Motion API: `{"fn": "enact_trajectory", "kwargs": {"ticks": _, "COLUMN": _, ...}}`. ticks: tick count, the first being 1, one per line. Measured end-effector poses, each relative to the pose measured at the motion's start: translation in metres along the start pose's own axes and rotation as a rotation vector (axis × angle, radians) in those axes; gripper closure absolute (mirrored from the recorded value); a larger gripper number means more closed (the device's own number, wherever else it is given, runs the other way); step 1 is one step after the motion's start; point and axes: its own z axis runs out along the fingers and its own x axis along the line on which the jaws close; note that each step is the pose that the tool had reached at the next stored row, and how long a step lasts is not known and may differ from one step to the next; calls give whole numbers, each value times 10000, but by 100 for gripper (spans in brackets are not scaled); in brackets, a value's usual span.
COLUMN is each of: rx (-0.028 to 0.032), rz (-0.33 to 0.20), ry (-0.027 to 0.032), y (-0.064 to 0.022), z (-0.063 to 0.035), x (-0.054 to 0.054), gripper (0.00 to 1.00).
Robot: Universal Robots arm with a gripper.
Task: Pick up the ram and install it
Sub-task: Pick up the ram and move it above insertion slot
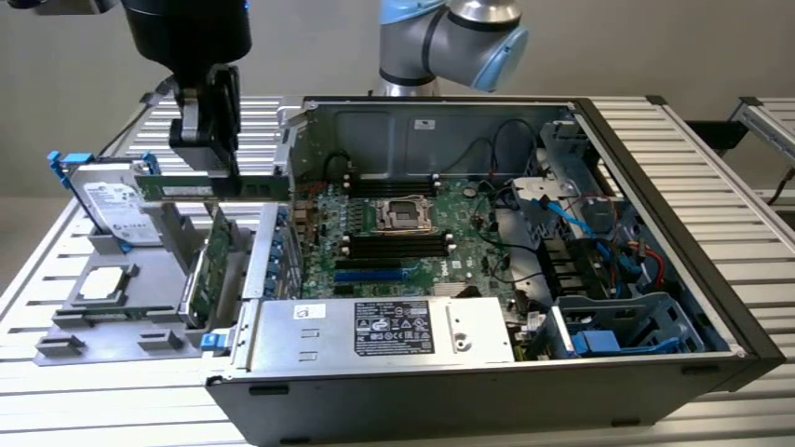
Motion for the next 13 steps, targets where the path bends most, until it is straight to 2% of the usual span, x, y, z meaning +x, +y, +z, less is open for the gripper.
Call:
{"fn": "enact_trajectory", "kwargs": {"ticks": 8, "rx": -5, "rz": 6, "ry": 88, "y": -203, "z": -26, "x": -122, "gripper": 86}}
{"fn": "enact_trajectory", "kwargs": {"ticks": 13, "rx": -6, "rz": 6, "ry": 100, "y": -346, "z": -43, "x": -199, "gripper": 86}}
